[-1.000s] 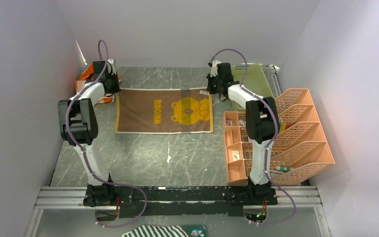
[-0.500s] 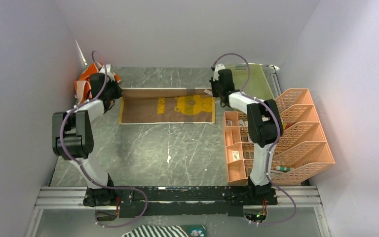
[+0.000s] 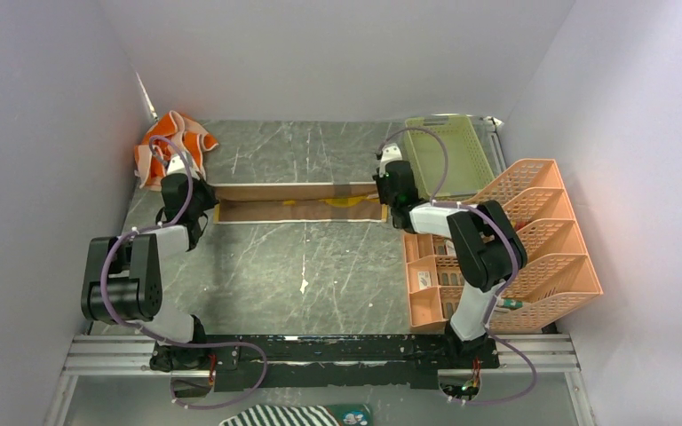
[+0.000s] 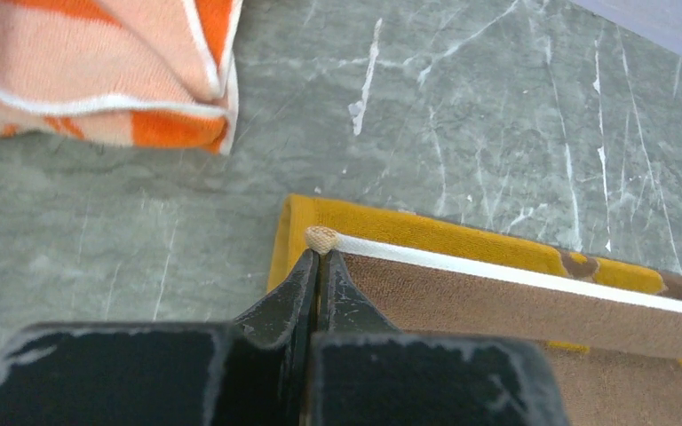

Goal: Roll the towels
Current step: Fold the towel at the center of the board.

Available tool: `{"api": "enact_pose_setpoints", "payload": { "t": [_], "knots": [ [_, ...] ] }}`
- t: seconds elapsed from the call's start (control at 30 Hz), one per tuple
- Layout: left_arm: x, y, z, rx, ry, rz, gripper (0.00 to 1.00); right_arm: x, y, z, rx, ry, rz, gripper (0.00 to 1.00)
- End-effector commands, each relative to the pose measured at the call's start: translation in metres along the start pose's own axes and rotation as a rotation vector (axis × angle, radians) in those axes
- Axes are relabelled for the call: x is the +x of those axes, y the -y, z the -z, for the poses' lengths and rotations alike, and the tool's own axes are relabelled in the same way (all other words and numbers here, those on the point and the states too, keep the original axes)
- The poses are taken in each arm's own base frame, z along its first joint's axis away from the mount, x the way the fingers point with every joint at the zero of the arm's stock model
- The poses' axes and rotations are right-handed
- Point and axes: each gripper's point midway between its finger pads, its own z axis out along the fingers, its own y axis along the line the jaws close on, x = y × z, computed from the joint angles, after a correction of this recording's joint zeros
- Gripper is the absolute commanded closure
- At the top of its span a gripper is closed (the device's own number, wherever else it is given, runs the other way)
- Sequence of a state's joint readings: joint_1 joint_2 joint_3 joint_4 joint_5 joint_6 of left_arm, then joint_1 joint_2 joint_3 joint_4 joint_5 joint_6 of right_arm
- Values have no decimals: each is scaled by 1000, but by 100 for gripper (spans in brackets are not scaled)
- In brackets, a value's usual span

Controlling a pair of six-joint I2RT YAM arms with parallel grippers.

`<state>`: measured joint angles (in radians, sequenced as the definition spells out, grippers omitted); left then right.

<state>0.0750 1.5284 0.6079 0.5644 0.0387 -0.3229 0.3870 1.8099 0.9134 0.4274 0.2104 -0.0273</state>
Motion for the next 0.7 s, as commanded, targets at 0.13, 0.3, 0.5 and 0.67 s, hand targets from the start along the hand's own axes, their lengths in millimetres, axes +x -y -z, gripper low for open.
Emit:
{"api": "enact_pose_setpoints", "payload": {
  "t": [0.13, 0.3, 0.5, 0.67],
  "knots": [
    [-6, -27, 5, -145, 110, 82, 93, 10, 13, 24, 150, -23, 51, 100],
    [-5, -25, 11, -137, 103, 90, 93, 17, 9, 32, 153, -52, 38, 100],
    [2, -21, 15, -122, 61, 83, 93, 24, 6, 41, 142, -80, 2, 100],
    [6, -16, 21, -125, 35, 96, 82, 32, 1, 47, 111, -123, 1, 87]
  ]
}}
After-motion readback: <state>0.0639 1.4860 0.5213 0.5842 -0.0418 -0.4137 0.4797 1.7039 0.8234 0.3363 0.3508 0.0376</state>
